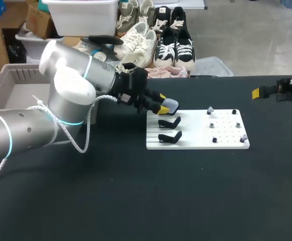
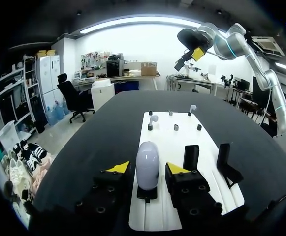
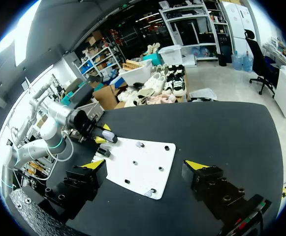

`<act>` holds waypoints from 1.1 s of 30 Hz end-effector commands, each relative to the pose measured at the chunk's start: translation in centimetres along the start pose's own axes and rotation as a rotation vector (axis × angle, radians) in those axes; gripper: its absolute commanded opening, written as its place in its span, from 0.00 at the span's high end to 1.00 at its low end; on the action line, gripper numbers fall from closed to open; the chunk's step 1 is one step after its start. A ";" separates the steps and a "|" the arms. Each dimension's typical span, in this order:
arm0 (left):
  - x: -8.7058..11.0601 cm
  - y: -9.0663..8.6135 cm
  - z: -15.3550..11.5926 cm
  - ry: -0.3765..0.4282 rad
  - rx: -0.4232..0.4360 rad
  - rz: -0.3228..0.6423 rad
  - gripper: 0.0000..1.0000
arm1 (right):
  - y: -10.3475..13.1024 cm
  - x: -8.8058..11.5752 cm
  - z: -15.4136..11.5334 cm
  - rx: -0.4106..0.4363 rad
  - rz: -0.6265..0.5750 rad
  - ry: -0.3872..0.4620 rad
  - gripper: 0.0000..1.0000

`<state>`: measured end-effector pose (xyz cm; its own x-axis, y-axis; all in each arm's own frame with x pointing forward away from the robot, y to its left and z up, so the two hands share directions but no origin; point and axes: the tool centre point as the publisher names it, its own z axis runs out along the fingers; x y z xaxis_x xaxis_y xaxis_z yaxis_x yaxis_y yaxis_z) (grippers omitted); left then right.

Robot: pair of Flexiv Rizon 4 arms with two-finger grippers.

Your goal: Pick up each earbud case from the left stands, insert the matching earbuds, close the lid, and place the case in the box.

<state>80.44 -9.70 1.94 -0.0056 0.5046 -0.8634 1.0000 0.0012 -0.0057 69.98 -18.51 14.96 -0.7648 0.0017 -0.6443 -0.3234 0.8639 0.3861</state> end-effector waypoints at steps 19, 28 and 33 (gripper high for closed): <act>-0.9 -0.9 -1.8 -0.051 0.002 -0.014 1.00 | -0.1 0.0 0.0 -0.004 -0.001 0.001 0.00; -4.9 -3.8 -6.9 -0.203 -0.030 -0.024 1.00 | -0.1 0.0 0.0 -0.004 -0.001 0.001 0.00; -7.4 -6.4 -9.0 -0.303 -0.028 -0.028 1.00 | -0.1 0.0 0.0 -0.004 -0.001 0.001 0.00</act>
<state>78.26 -7.18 11.82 -0.0328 0.2501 -0.9677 0.9981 -0.0425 -0.0448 69.98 -18.51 14.96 -0.7648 0.0017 -0.6443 -0.3234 0.8639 0.3861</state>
